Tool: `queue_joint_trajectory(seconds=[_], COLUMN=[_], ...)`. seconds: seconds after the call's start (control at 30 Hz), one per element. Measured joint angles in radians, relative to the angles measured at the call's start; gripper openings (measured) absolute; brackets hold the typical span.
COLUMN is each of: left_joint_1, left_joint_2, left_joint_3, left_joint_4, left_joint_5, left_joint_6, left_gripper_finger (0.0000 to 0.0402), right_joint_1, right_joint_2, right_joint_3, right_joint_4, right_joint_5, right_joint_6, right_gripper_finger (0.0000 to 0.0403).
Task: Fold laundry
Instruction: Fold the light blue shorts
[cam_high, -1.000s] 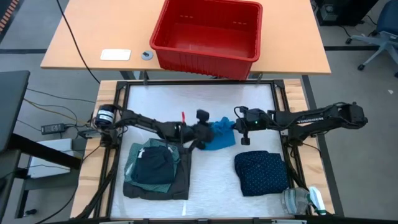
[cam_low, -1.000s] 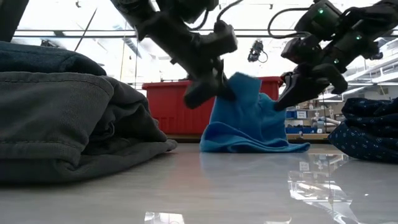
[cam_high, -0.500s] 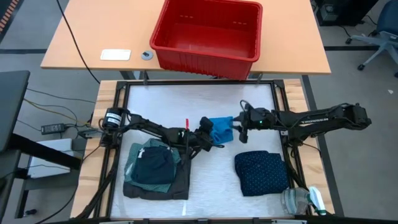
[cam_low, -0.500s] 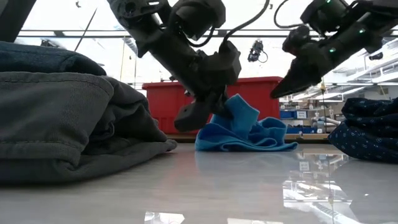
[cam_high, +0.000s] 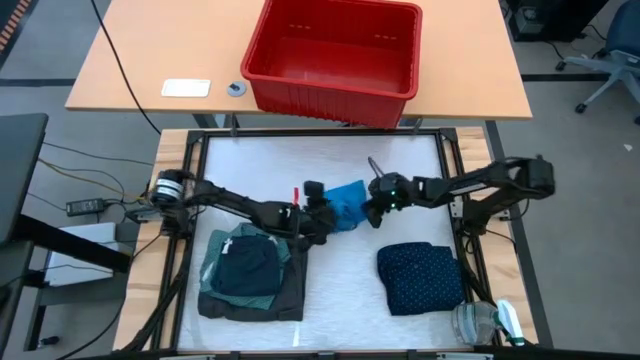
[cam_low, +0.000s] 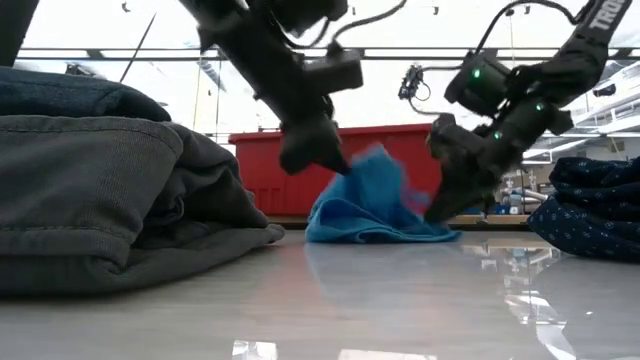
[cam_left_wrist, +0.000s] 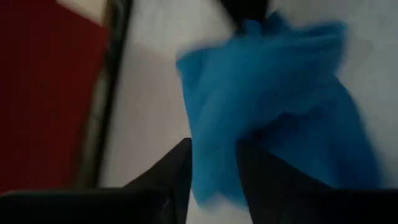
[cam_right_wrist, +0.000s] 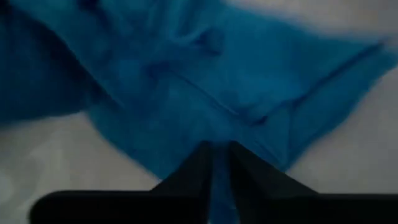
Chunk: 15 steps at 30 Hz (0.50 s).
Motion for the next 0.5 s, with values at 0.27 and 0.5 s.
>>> queue_joint_trajectory(seconds=[0.27, 0.5], left_joint_1=[0.027, 0.058], left_joint_2=[-0.111, -0.110], left_joint_3=[0.000, 0.000], left_joint_4=[-0.284, -0.051], left_joint_5=[0.232, 0.346], left_joint_6=[-0.519, -0.622], left_gripper_finger=[0.0165, 0.0166], right_joint_1=[0.197, 0.305], right_joint_2=[0.001, 0.004], right_joint_3=[0.000, 0.001], right_joint_4=[0.013, -0.020], right_joint_5=[0.043, 0.121], right_joint_6=[0.141, 0.105], right_gripper_finger=[0.0007, 0.0020])
